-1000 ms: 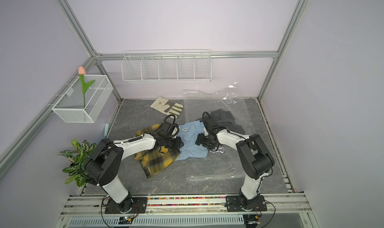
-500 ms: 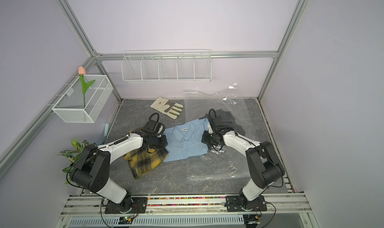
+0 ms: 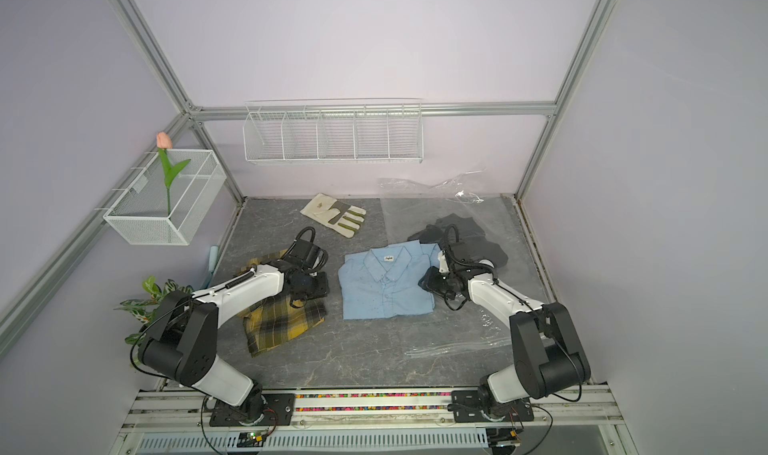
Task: Place the folded shirt into the vacuum bag
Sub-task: Move the shirt at the center of the board, then pick up the shirt in the vacuum bag.
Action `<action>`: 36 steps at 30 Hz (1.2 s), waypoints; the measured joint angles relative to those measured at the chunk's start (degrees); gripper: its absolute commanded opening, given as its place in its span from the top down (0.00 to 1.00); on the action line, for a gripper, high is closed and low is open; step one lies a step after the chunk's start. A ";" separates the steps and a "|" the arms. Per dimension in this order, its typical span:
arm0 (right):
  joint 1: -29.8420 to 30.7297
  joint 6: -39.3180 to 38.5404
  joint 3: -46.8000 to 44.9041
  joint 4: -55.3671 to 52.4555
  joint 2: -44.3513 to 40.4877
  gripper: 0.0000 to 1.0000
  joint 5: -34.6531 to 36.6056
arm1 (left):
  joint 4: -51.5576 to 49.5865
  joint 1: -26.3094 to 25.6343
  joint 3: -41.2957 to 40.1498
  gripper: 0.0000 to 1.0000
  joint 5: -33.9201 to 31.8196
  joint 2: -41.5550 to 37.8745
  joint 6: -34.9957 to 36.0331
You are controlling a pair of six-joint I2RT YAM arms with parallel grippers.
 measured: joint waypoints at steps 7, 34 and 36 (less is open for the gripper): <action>4.55 -0.28 1.03 0.81 3.52 0.40 2.89 | 7.30 -5.40 0.24 0.50 4.59 2.78 -3.19; 16.63 -9.20 22.53 -18.34 12.04 0.90 20.70 | 18.86 -9.68 -3.04 0.65 8.22 7.69 -7.28; 18.97 -10.84 27.10 -21.68 12.04 0.90 23.43 | 19.32 -9.70 -3.23 0.66 8.28 7.67 -7.45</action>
